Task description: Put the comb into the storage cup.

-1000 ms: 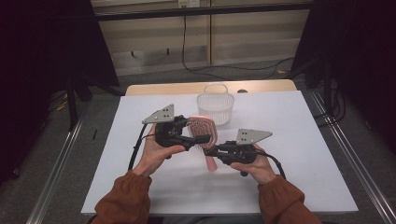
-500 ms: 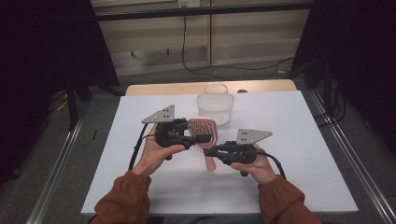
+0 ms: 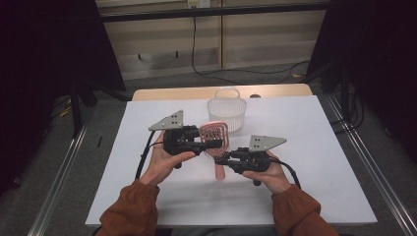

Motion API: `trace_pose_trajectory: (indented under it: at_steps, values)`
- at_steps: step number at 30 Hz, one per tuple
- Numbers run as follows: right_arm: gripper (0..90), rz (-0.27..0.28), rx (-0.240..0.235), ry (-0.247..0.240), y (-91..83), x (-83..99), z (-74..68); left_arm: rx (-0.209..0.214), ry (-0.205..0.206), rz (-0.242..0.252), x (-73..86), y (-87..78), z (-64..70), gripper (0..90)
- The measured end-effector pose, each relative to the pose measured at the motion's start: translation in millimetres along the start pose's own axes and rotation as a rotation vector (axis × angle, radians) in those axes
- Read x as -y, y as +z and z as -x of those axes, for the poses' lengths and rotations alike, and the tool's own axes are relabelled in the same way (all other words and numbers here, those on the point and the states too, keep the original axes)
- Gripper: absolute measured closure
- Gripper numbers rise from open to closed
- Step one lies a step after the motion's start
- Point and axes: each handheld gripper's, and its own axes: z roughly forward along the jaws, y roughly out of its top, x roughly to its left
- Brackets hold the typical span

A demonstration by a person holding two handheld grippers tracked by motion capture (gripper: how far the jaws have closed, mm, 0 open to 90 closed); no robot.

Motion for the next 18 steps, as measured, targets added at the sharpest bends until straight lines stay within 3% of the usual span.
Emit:
trace_pose_trajectory:
  at_steps: [12,16,18]
  values:
    - [72.4,0.010,0.015,-0.005,1.4,-1.3,-0.8,-0.029,-0.003,0.005,-1.4,-0.2,1.2,63.6]
    - [62.5,0.004,0.027,0.002,1.1,-1.5,-0.7,-0.050,-0.004,0.006,-1.4,-1.5,0.6,63.7]
    - [61.8,0.006,0.035,0.007,0.9,-1.8,-0.7,-0.052,-0.004,0.003,-1.6,-2.0,0.2,63.7]
